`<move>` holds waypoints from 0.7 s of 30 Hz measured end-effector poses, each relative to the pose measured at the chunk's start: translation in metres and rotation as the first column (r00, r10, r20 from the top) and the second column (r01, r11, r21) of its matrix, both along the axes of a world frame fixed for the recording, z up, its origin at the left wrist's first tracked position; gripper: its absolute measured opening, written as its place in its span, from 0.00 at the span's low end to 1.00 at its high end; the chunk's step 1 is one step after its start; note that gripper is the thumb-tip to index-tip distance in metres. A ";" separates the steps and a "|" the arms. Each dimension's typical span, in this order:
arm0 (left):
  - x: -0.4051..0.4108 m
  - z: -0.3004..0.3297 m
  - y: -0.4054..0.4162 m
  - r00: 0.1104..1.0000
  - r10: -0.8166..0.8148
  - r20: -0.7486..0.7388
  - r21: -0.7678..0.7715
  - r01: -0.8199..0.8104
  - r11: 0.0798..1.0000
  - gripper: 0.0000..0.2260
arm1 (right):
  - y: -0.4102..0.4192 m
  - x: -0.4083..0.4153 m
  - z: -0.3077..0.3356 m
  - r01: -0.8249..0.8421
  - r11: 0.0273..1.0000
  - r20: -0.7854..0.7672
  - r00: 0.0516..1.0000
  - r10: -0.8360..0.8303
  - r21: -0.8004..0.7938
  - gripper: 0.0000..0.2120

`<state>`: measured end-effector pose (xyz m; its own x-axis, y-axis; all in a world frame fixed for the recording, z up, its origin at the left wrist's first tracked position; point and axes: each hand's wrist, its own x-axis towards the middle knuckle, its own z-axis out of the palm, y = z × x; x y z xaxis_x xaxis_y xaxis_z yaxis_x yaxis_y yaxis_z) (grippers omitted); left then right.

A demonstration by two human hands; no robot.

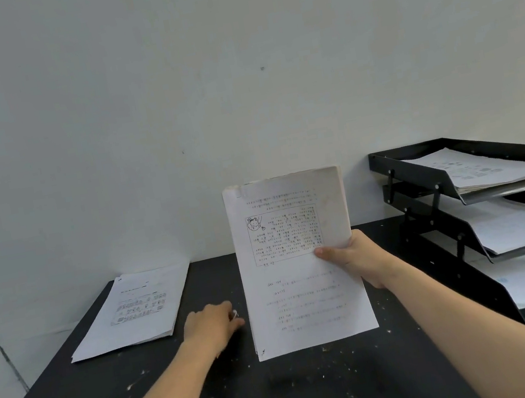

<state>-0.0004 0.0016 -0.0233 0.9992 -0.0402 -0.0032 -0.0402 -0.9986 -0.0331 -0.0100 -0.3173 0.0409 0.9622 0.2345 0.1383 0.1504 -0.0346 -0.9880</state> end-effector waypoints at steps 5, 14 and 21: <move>-0.004 0.005 -0.011 0.998 0.063 -0.023 -0.056 -0.064 0.996 0.21 | -0.006 -0.004 0.005 0.005 0.999 0.002 1.000 -0.005 0.040 0.16; -0.030 0.081 -0.059 0.929 -0.369 -0.025 -0.986 -0.084 -0.145 0.21 | -0.018 -0.010 0.016 0.058 0.994 -0.044 0.998 -0.054 0.091 0.16; -0.028 0.098 -0.098 0.977 -0.205 0.055 -0.994 0.035 -0.099 0.11 | -0.041 -0.026 0.039 0.096 0.985 -0.086 0.993 -0.084 0.143 0.17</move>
<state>-0.0281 -0.0959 0.0744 0.9742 -0.2044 0.0954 -0.0816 0.0750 0.9938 -0.0356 -0.3584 0.0799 0.9879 0.1289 0.0867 0.0738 0.1021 -0.9920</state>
